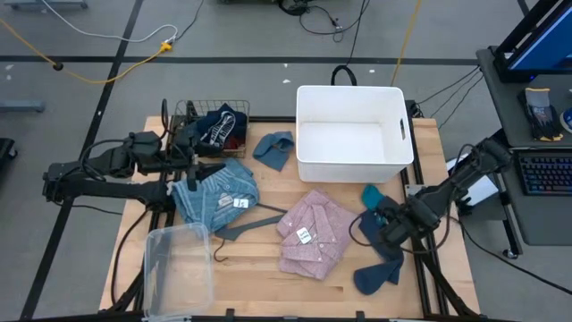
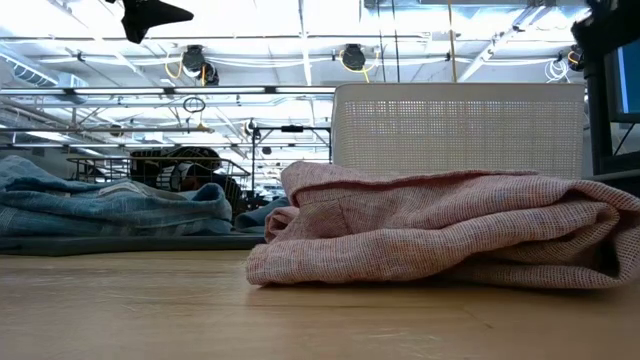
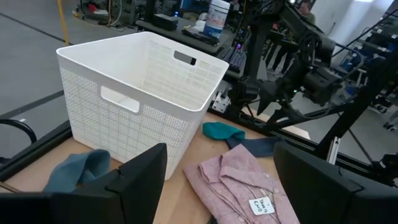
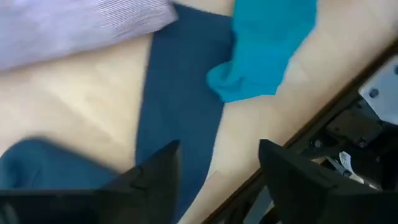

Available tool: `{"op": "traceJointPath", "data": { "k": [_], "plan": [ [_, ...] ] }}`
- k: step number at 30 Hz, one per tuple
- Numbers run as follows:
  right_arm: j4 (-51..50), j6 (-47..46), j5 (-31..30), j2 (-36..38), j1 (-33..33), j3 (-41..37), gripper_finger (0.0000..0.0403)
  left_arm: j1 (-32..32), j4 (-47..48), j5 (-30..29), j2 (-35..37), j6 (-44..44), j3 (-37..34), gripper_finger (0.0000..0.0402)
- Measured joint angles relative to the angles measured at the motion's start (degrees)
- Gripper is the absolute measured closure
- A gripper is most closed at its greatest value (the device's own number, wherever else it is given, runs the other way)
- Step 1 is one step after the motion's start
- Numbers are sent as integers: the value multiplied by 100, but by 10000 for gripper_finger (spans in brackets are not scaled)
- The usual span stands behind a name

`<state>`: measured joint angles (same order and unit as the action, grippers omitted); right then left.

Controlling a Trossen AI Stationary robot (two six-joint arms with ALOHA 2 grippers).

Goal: Pick & Place Cloths
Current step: Put the bottom light blue sock into the transparent bin

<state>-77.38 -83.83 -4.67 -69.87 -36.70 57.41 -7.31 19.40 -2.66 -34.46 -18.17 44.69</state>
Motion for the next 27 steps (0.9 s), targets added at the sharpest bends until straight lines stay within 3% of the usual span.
{"op": "traceJointPath", "data": {
  "k": [7,27],
  "plan": [
    [247,-482,20,2,396,-424,150,0,0,-2,-1,-9,0,108],
    [1435,-841,-90,0,1301,-1385,182,0,0,-28,0,-76,0,108]
  ]
}}
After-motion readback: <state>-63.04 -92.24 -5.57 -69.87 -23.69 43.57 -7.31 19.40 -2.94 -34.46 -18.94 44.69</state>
